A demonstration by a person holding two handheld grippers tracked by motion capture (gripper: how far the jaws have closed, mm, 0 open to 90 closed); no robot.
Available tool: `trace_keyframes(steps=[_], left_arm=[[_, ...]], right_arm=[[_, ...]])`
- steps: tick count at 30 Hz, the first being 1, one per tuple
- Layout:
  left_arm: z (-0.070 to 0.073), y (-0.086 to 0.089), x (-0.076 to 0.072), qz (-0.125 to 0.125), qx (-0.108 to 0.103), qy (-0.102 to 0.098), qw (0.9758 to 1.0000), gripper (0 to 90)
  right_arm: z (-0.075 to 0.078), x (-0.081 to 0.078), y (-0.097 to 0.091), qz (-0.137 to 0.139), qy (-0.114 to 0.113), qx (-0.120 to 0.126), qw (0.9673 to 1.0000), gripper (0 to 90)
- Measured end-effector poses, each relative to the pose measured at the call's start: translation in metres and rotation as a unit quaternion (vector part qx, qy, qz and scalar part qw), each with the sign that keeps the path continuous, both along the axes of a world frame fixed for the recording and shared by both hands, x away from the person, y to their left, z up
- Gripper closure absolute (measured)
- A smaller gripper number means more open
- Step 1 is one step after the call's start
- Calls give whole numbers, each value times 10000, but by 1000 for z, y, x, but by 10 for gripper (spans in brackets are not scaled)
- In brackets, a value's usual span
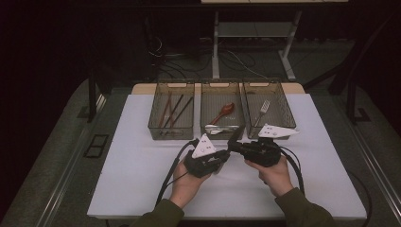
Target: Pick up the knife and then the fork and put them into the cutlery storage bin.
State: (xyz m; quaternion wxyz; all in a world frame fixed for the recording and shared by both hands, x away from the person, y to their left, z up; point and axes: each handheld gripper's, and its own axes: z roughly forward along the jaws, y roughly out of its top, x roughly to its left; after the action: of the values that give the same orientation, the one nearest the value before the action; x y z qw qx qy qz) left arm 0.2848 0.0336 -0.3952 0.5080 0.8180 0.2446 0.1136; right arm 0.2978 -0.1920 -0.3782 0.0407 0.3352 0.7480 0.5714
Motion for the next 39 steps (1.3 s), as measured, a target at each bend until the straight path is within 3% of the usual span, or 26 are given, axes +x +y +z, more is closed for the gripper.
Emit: trace_keyframes(steps=[2,7,11,19,22,27,30,33,37,39], left_arm=[[0,2,-1,-54,16,-141,9999,788],[-1,15,1,-150,80,-109,9998,648],[-4,37,1,-258,181,-131,9994,585],[-13,89,-1,-281,1,73,9996,468],[-18,101,-4,-245,9,112,9996,423],[-29,120,-5,-280,-96,367,9989,280],[-33,124,-7,-224,-150,482,9985,205],[-37,122,-8,-205,23,520,9984,129],[-40,118,-9,-188,239,495,9983,27],[-40,117,-9,-177,201,522,9983,11]], right_arm=[[1,0,0,-26,-29,-99,9999,890],[8,0,-9,-160,-189,-318,9992,890],[15,5,-26,-371,-196,-437,9982,890],[35,14,-63,-760,-247,-679,9945,890],[42,19,-74,-871,-245,-735,9932,890],[55,25,-92,-1075,-324,-725,9910,890],[66,29,-102,-1208,-377,-710,9894,890],[78,34,-111,-1341,-461,-705,9874,890],[93,43,-121,-1543,-584,-874,9824,890],[99,50,-124,-1637,-618,-968,9798,890]])
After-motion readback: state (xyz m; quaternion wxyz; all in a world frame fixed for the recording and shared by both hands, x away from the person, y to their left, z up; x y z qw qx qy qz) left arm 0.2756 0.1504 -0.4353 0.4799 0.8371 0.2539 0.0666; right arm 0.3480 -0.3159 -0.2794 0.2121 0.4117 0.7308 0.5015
